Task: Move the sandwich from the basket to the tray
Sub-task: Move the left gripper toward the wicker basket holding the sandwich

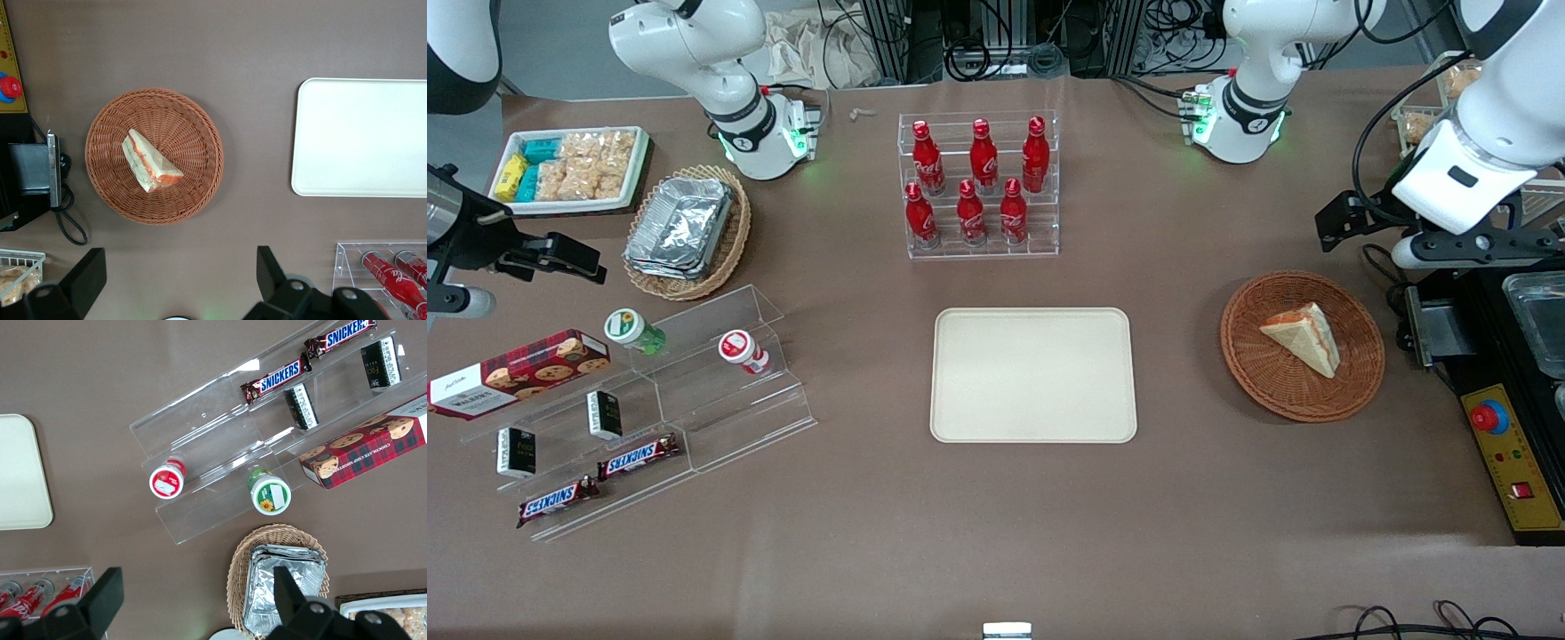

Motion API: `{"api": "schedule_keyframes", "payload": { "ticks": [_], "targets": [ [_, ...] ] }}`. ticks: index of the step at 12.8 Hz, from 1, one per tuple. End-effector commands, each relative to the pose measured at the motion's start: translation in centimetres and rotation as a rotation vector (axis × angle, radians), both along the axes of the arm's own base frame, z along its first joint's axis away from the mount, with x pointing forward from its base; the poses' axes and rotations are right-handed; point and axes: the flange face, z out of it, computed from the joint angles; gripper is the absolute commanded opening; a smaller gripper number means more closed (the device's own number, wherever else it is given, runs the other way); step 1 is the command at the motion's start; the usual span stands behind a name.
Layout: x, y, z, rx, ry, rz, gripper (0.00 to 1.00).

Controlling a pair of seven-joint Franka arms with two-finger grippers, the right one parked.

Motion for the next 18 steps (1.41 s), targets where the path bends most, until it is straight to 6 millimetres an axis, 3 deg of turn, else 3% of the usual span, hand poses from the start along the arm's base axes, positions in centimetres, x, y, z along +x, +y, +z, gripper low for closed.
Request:
{"api": "schedule_keyframes", "payload": {
  "ticks": [1, 7, 13, 16, 18],
  "targets": [
    [-0.9, 0.3, 0.5, 0.018, 0.001, 0.004, 1.0],
    [-1.2, 1.4, 0.4, 0.028, 0.045, 0.083, 1.0],
    [-3.3, 8.6, -1.0, 0.067, 0.067, 0.212, 1.0],
    [-5.1, 12.4, -3.1, 0.034, 0.051, 0.293, 1.0],
    [-6.1, 13.3, -5.4, 0.027, 0.052, 0.355, 1.0]
  ]
}}
